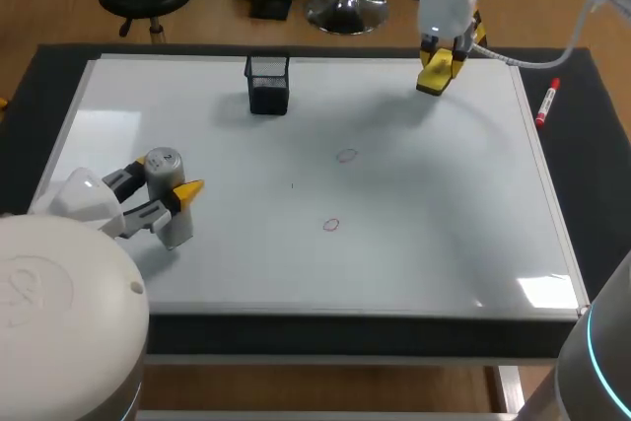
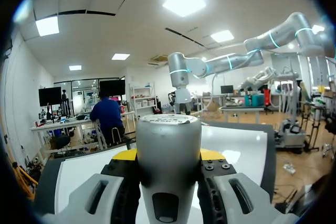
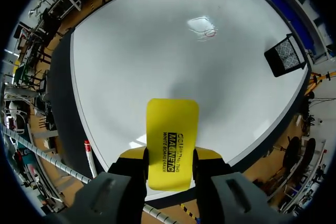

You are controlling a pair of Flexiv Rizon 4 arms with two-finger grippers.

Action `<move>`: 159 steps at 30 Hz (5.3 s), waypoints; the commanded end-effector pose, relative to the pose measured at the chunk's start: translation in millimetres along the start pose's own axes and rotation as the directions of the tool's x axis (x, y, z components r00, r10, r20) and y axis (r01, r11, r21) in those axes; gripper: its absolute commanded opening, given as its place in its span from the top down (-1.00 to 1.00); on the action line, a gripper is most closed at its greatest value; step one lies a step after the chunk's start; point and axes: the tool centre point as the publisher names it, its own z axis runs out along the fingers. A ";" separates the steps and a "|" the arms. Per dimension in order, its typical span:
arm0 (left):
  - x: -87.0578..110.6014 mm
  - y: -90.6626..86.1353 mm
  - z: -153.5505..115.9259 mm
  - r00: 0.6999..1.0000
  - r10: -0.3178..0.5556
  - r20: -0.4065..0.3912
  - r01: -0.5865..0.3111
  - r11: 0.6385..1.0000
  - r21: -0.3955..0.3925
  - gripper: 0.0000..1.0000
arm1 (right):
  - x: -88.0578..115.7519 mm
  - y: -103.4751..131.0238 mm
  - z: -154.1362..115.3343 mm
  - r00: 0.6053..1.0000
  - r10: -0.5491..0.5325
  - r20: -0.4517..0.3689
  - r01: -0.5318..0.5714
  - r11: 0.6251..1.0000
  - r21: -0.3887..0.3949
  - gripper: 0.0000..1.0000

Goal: Pick up the inspection probe, press it on each red-marked spot on the whiteboard one by one, put down the probe, pick up the eraser, and wipe off all the red marks.

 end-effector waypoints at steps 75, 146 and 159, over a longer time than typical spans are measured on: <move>-66.6 -36.0 237.4 0.857 0.128 -0.500 -0.033 0.981 0.193 1.00 | 0.4 -0.9 -1.5 1.000 -0.002 -0.003 0.002 1.000 0.001 1.00; 46.5 -26.3 328.6 0.684 0.042 -0.728 0.134 0.974 0.183 1.00 | 0.4 -0.9 -1.5 1.000 -0.002 -0.003 0.002 1.000 0.001 1.00; 75.2 -17.1 309.7 0.695 -0.004 -0.719 0.160 0.976 0.149 1.00 | 0.4 -0.9 -1.5 1.000 -0.002 -0.003 0.002 1.000 0.001 1.00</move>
